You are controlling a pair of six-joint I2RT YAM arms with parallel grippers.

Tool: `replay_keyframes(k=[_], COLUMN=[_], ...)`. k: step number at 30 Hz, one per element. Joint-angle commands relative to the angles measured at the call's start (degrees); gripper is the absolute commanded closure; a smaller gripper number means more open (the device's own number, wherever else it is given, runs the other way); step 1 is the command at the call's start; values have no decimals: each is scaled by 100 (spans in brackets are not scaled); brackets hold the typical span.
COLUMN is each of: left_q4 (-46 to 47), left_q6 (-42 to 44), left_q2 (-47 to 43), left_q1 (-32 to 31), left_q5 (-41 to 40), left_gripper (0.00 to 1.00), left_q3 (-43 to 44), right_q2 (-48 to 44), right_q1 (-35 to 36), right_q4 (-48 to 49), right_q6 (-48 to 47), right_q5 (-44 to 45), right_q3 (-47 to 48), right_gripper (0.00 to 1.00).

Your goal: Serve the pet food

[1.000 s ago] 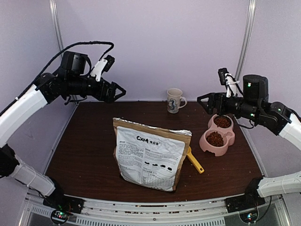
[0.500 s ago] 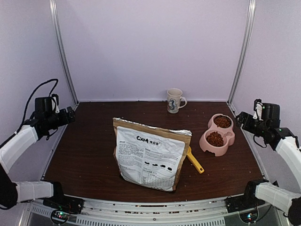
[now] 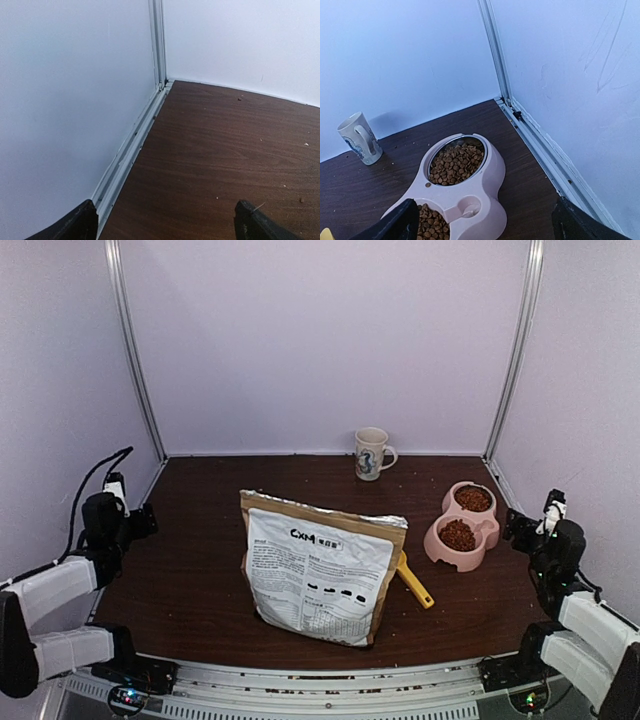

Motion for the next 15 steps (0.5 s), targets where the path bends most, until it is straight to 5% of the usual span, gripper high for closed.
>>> replay_keyframes(k=[1,6,15], left_q4=[1719,2018,2899], left_q6=[482,858,995], left_q2=[731,1252,1522], left_q1=[13,-2,-3], left_q5=[-1,-140,-258], left_gripper=[2,2,2], left_q3=[197,361,5], right_q2=[950,1945,2058], right_q1=[-25,-15,7], right_q4=[2451,3472,3405], right_q6=[-197,-262,-453], right_q5=[210,21,143], right_q3=[-85,9,15], right_gripper=[7,8,8])
